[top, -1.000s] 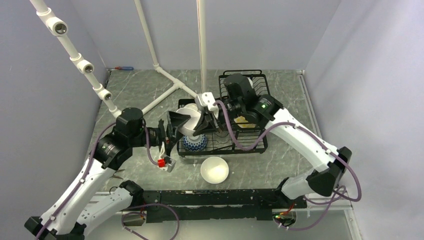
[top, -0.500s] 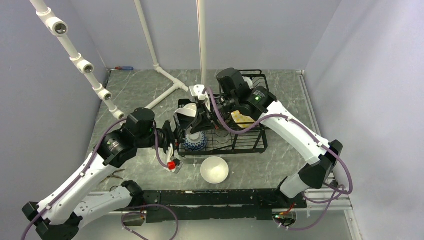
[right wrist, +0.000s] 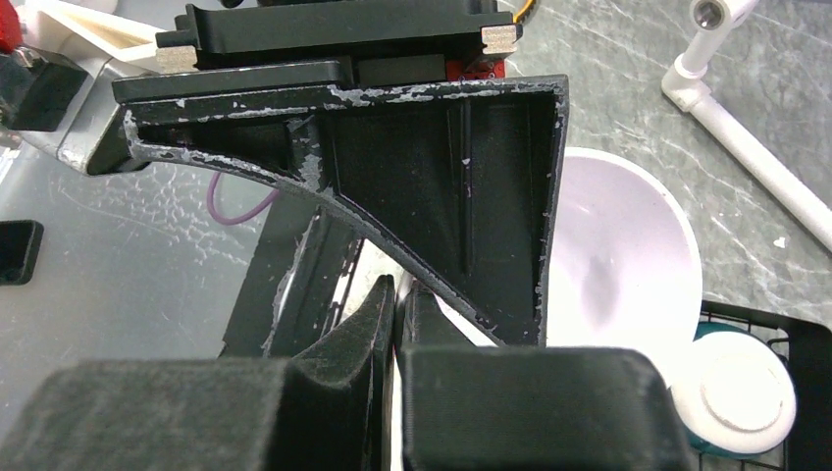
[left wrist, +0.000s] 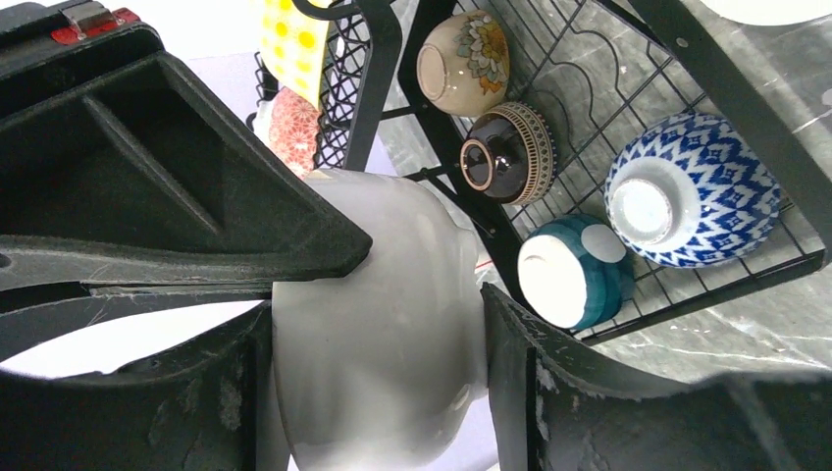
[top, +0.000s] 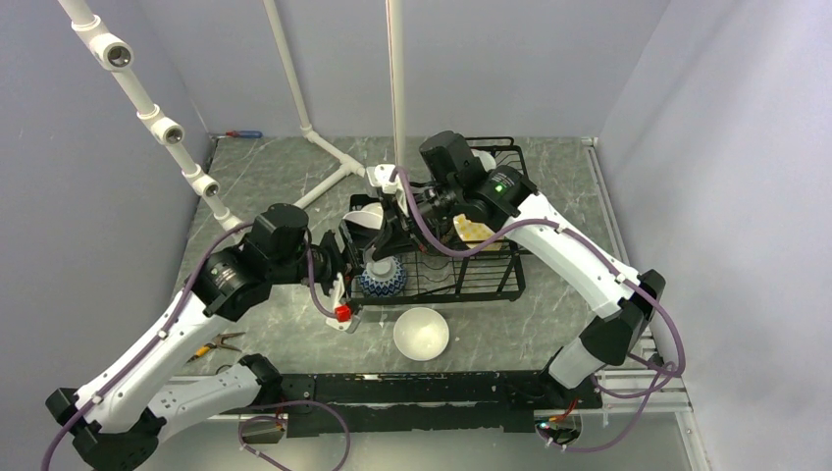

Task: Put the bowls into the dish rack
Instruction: Turn the bowl upside down on the dish rack.

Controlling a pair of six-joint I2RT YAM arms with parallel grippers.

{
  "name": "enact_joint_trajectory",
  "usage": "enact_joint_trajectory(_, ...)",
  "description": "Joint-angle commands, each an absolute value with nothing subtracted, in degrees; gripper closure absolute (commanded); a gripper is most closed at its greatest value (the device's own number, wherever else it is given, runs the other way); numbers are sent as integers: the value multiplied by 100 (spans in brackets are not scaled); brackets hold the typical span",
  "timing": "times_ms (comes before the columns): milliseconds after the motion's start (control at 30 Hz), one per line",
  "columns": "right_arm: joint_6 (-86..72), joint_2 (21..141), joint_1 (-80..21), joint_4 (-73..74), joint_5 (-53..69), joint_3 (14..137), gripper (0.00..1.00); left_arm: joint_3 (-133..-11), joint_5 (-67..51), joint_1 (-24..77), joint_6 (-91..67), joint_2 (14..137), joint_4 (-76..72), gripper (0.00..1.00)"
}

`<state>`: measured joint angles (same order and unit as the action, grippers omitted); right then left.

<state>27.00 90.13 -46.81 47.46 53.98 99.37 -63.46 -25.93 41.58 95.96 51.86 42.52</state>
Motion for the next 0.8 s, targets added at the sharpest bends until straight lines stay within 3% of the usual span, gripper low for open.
enact_joint_trajectory(0,2698,8886,-4682,4291,5366,10300,100,-6604,-2513,4197,9193,5373,4845,82)
enact_joint_trajectory(67,2648,8878,-4684,4234,5241,10271,100,-6663,-2550,4201,9063,5430,4916,96)
enact_joint_trajectory(167,2609,8841,-4676,4192,5111,10250,96,-6695,-2596,4197,8742,5479,4919,97)
enact_joint_trajectory(267,2502,8695,-4652,3990,4830,10068,80,-6728,-2678,4200,8381,5518,4893,97)
enact_joint_trajectory(367,2315,8517,-4576,3684,4679,9783,50,-6757,-2754,4199,7923,5566,4860,97)
enact_joint_trajectory(433,2210,8408,-4497,3511,4627,9626,41,-6731,-2809,4200,7622,5582,4793,97)
enact_joint_trajectory(767,1460,7713,-3798,2401,4460,8712,33,-6010,-3362,4188,5057,5514,3250,97)
